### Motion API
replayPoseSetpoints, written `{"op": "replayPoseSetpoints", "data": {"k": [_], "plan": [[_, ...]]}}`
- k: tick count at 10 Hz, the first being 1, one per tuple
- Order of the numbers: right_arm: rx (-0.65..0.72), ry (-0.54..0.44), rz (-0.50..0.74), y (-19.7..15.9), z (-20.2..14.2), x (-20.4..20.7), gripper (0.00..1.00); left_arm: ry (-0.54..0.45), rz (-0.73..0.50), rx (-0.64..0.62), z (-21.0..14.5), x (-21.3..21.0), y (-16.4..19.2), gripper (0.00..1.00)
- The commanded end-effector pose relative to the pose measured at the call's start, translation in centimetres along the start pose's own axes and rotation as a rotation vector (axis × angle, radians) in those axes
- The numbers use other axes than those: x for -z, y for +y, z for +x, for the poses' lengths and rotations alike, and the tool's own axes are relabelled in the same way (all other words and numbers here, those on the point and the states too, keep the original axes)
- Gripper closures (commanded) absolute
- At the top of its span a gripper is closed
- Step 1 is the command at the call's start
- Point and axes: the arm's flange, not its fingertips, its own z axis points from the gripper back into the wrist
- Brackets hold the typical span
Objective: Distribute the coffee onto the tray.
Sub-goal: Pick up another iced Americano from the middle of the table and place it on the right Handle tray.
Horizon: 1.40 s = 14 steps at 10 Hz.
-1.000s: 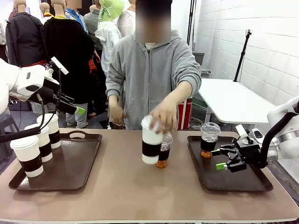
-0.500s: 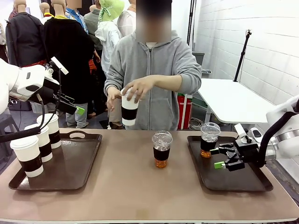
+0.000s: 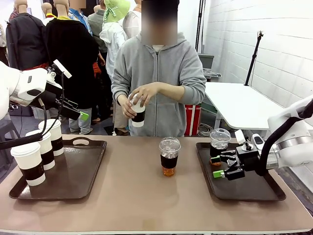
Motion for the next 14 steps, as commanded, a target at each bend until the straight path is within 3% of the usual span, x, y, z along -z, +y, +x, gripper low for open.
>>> {"op": "replayPoseSetpoints", "data": {"k": [1,7,14], "plan": [[0.014,0.020,-0.054,1.2,0.9,1.8,0.00,-0.002,-0.003,-0.008,-0.2,0.1,0.2,0.00],[0.055,0.025,-0.118,1.9,1.0,5.5,0.00,-0.002,-0.003,-0.008,-0.2,0.1,0.2,0.00],[0.036,0.016,-0.091,1.4,1.2,4.5,0.00,-0.002,-0.003,-0.008,-0.2,0.1,0.2,0.00]]}}
